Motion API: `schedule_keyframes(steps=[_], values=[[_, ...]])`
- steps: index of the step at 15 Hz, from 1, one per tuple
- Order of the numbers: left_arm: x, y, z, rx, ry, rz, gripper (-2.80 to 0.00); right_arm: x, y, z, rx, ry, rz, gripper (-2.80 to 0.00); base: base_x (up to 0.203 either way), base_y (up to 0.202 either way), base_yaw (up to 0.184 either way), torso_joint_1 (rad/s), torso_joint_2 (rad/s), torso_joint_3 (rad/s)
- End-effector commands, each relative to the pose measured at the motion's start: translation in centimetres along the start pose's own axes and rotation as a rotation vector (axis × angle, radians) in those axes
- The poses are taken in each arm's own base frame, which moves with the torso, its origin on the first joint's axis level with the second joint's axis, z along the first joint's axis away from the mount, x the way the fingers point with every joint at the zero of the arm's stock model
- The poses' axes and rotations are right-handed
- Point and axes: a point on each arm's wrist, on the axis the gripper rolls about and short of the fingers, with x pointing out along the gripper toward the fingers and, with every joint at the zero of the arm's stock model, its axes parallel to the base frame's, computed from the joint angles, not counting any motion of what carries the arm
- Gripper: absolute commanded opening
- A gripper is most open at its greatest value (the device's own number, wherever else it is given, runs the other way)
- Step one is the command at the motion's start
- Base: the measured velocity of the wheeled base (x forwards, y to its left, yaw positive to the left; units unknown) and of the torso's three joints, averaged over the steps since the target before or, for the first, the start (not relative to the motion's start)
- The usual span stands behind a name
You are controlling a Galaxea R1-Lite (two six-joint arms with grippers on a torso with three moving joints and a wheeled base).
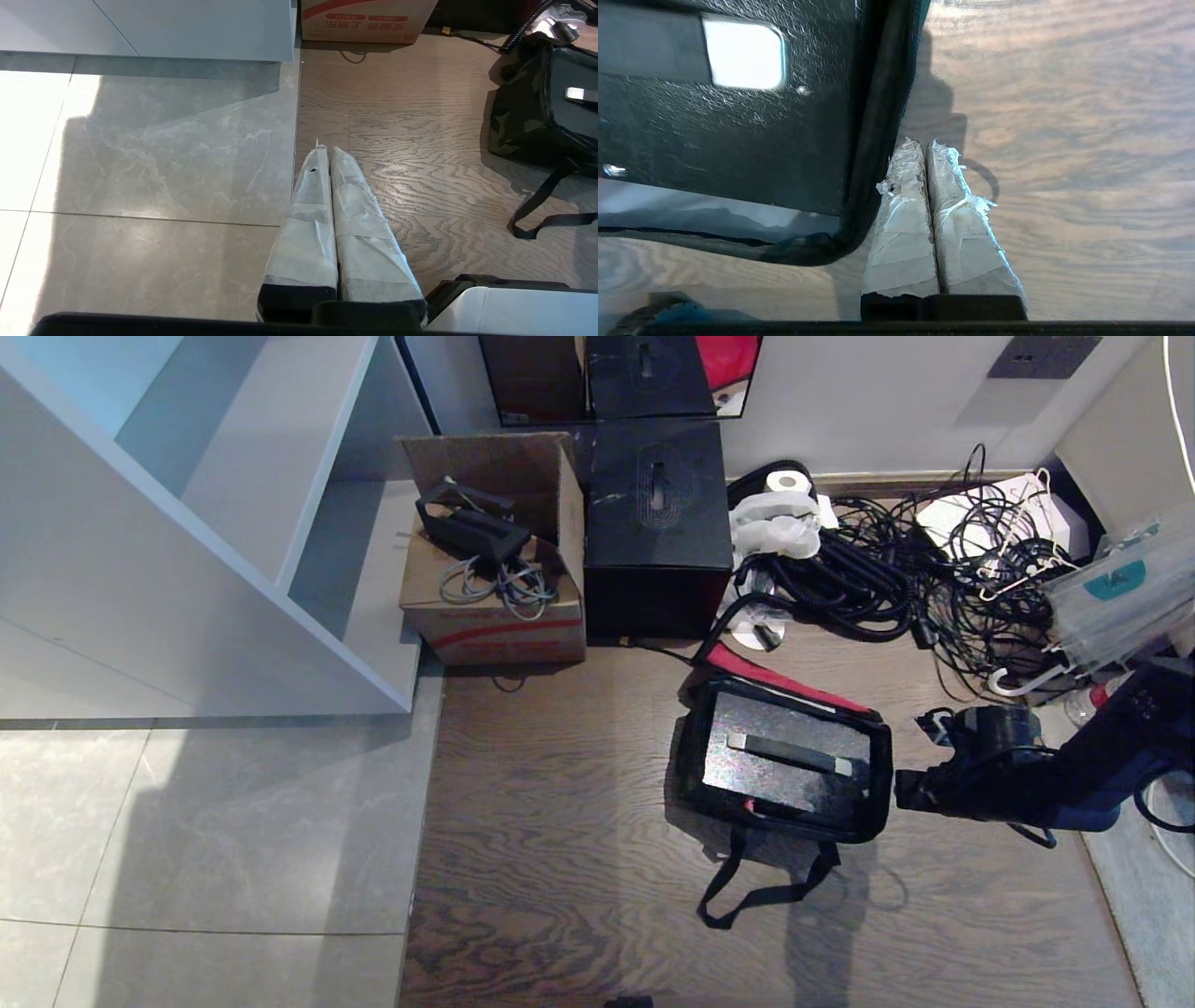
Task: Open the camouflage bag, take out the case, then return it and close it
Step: Grip the handle
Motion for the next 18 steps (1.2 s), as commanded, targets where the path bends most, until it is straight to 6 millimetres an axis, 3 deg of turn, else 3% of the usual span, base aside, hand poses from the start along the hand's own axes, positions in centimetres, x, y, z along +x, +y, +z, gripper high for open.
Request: schedule_keyframes(steps=[1,4,12,18], values=[[0.0,0.0,0.0,0.000,0.000,0.001,-2.80,0.7,0.5,-0.8,-0.008,0.022,0.010,-2.80,0.000,0.000,0.000,0.000,0.00,0.000],[0.0,0.0,0.0,0.000,0.000,0.001,-2.80,1.5,1.0,-1.0,-0.034,-0.046,-0.019,-2.80,0.000,0.000,0.000,0.000,0.00,0.000],[0.0,0.0,0.0,0.000,0.000,0.001,-2.80,2.9,2.8,-2.5,-0.083,-0.020,-0.014,-2.80,0.000,0.000,0.000,0.000,0.00,0.000],[0.0,0.0,0.0,0.000,0.000,0.001,-2.80,3.1,4.4,-2.5,-0.101,-0.055,-0.006,-2.80,0.000,0.000,0.000,0.000,0.00,0.000]])
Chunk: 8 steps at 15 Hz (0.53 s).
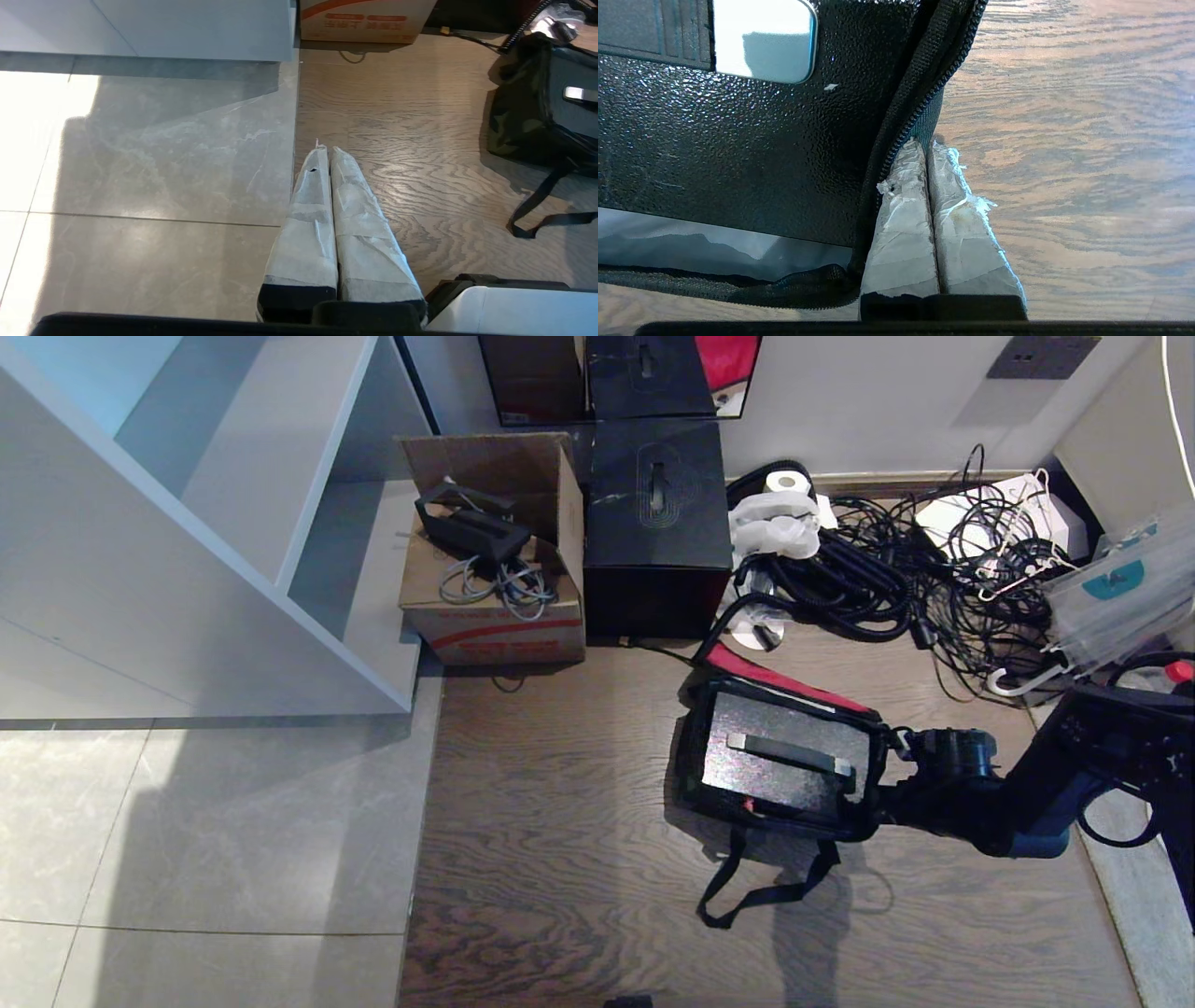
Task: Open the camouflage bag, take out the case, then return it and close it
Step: Grip the handle
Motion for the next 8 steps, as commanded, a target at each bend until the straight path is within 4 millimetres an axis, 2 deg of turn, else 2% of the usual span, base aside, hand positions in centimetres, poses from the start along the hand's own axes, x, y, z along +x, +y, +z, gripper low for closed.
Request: schedule_keyframes(steps=[1,3,6,8], values=[[0.0,0.0,0.0,0.000,0.000,0.000,-2.80,-0.1,1.3,-0.1,-0.007,0.011,0.029,-2.80,0.000,0.000,0.000,0.000,0.00,0.000],[0.0,0.0,0.0,0.000,-0.001,0.000,-2.80,-1.0,3.0,-0.3,0.017,0.032,0.061,-2.80,0.000,0.000,0.000,0.000,0.00,0.000],[0.0,0.0,0.0,0.000,-0.002,0.000,-2.80,-3.7,6.0,-0.6,0.073,0.081,0.118,-2.80,0.000,0.000,0.000,0.000,0.00,0.000],[0.0,0.0,0.0,0.000,-0.002,0.000,-2.80,-5.0,6.8,-0.6,0.087,0.103,0.142,-2.80,0.000,0.000,0.000,0.000,0.00,0.000]])
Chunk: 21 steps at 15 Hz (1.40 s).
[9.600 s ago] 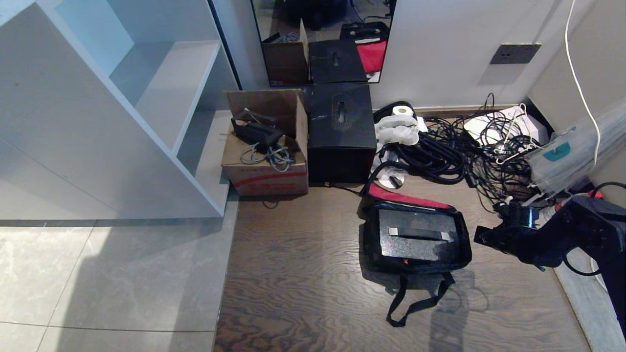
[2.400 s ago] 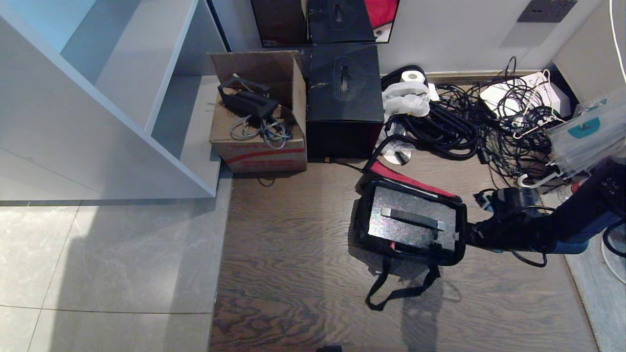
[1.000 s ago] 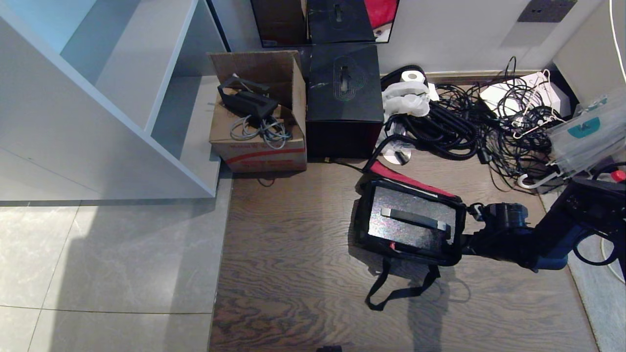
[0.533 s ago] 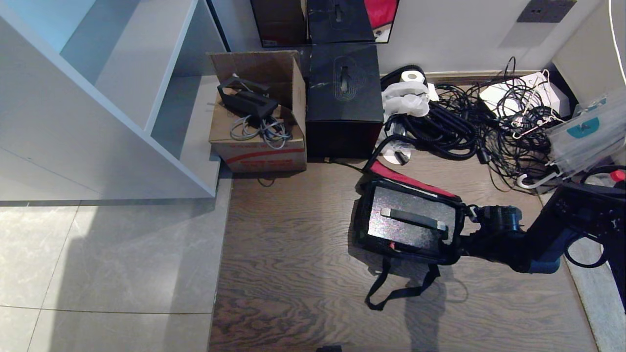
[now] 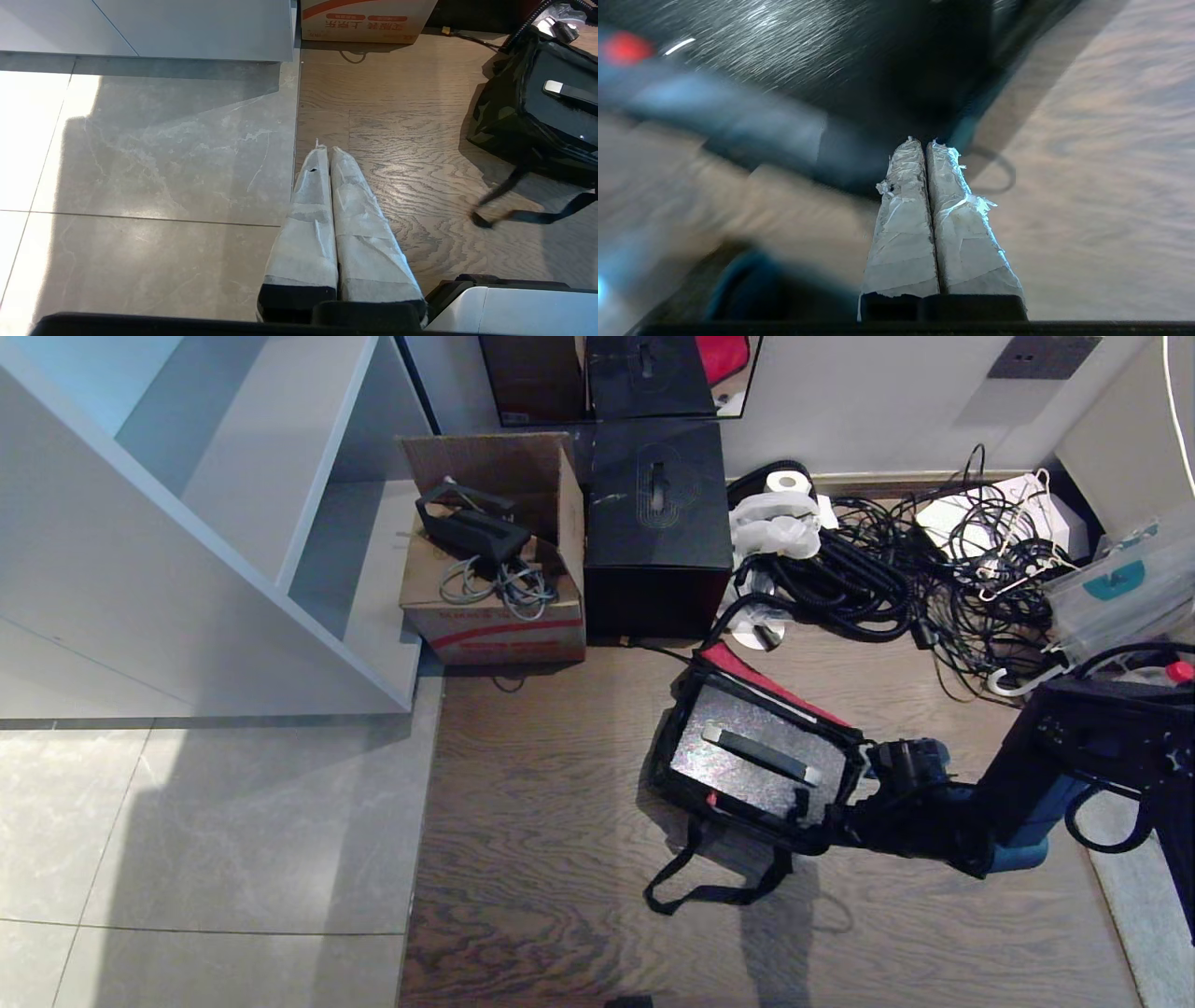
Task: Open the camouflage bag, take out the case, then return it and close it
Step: Grip the handle
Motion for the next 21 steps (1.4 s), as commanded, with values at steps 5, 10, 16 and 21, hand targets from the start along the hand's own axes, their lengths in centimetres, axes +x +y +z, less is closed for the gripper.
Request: schedule_keyframes(steps=[5,10,16,21], values=[[0.0,0.0,0.0,0.000,-0.001,0.001,-2.80,-2.9,0.0,2.9,0.021,-0.079,0.111,-2.80,0.000,0.000,0.000,0.000,0.00,0.000],[0.0,0.0,0.0,0.000,-0.001,0.001,-2.80,-2.5,-1.9,7.7,0.064,-0.304,0.128,-2.80,0.000,0.000,0.000,0.000,0.00,0.000],[0.0,0.0,0.0,0.000,0.000,0.001,-2.80,1.4,-3.0,10.2,0.117,-0.536,0.030,-2.80,0.000,0.000,0.000,0.000,0.00,0.000],[0.0,0.0,0.0,0.000,-0.002,0.001,-2.80,5.0,-3.8,8.8,0.143,-0.505,-0.046,-2.80,0.000,0.000,0.000,0.000,0.00,0.000]])
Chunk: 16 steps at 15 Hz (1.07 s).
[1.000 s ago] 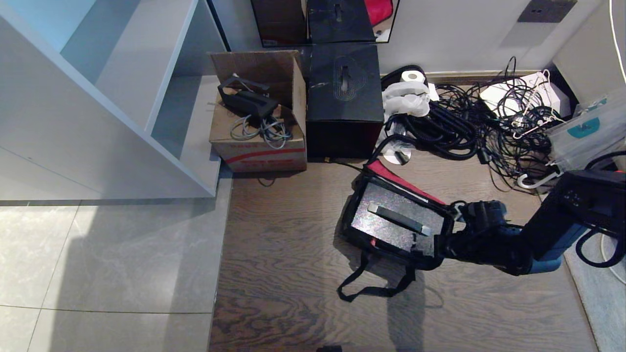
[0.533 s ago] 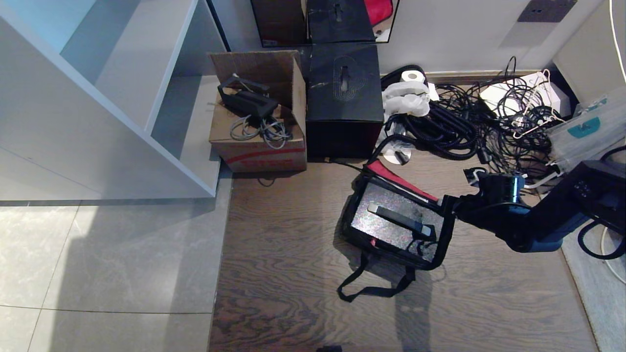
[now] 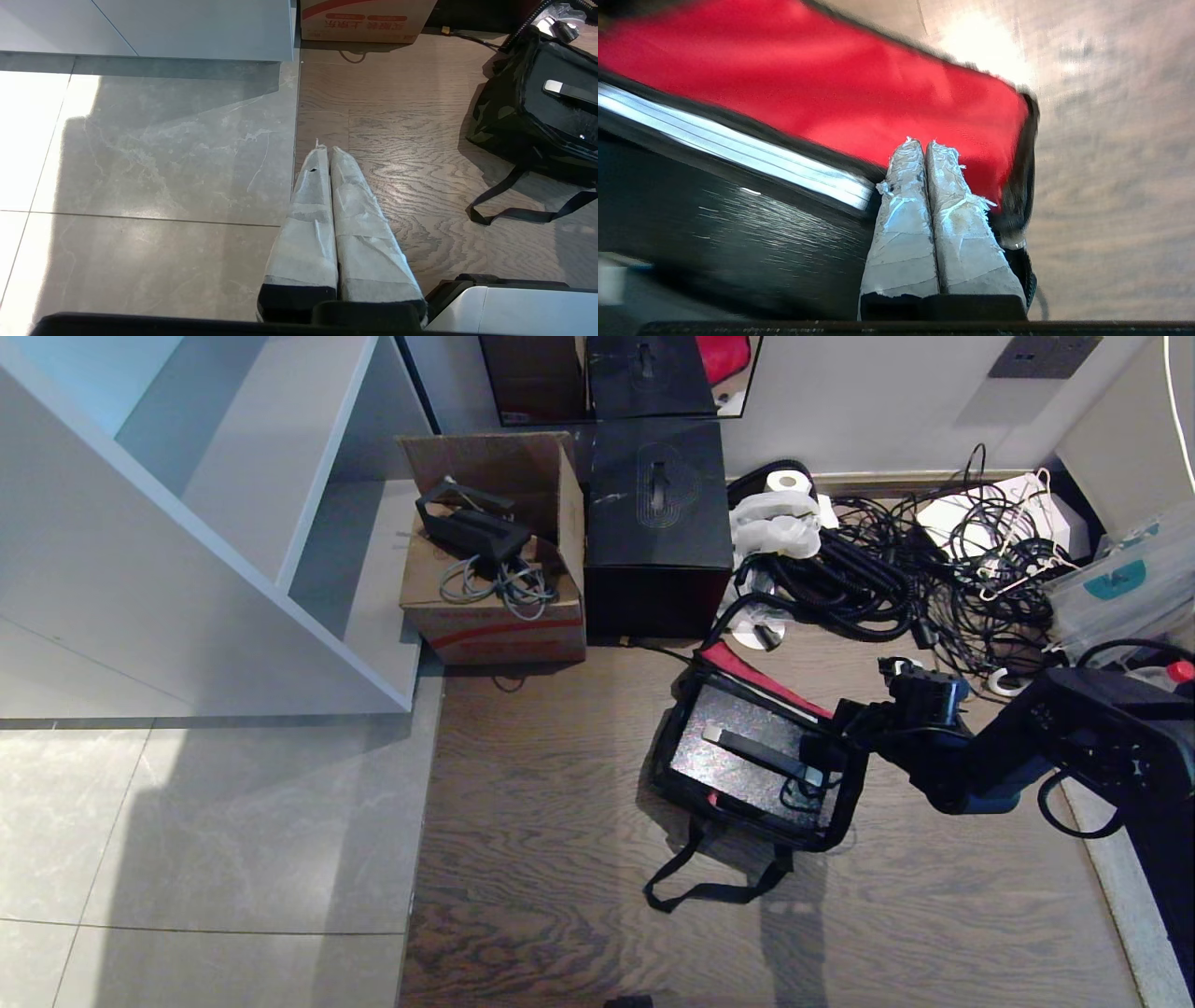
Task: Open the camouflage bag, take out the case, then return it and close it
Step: Grip the handle
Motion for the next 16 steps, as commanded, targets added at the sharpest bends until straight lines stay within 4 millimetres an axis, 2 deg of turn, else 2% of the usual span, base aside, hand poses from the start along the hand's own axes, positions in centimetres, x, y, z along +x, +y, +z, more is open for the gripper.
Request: schedule_keyframes(steps=[1,3,6,9,12,14,16], values=[[0.0,0.0,0.0,0.000,-0.001,0.000,-2.80,1.3,-0.8,-3.0,0.004,0.061,-0.019,-2.80,0.000,0.000,0.000,0.000,0.00,0.000],[0.0,0.0,0.0,0.000,-0.001,0.000,-2.80,1.9,-1.1,-4.2,0.010,0.077,-0.030,-2.80,0.000,0.000,0.000,0.000,0.00,0.000],[0.0,0.0,0.0,0.000,-0.002,0.000,-2.80,2.2,-1.3,-5.1,0.006,0.083,-0.074,-2.80,0.000,0.000,0.000,0.000,0.00,0.000],[0.0,0.0,0.0,0.000,-0.001,0.000,-2.80,1.6,-1.1,-4.8,0.004,0.152,-0.098,-2.80,0.000,0.000,0.000,0.000,0.00,0.000],[0.0,0.0,0.0,0.000,-0.002,0.000,-2.80,0.1,-1.0,-3.9,0.019,0.271,-0.122,-2.80,0.000,0.000,0.000,0.000,0.00,0.000],[0.0,0.0,0.0,0.000,-0.002,0.000,-2.80,-2.0,-0.9,-4.4,0.030,0.389,-0.082,-2.80,0.000,0.000,0.000,0.000,0.00,0.000],[0.0,0.0,0.0,0.000,0.000,0.000,-2.80,-3.5,-0.6,-4.2,0.034,0.444,-0.048,-2.80,0.000,0.000,0.000,0.000,0.00,0.000]])
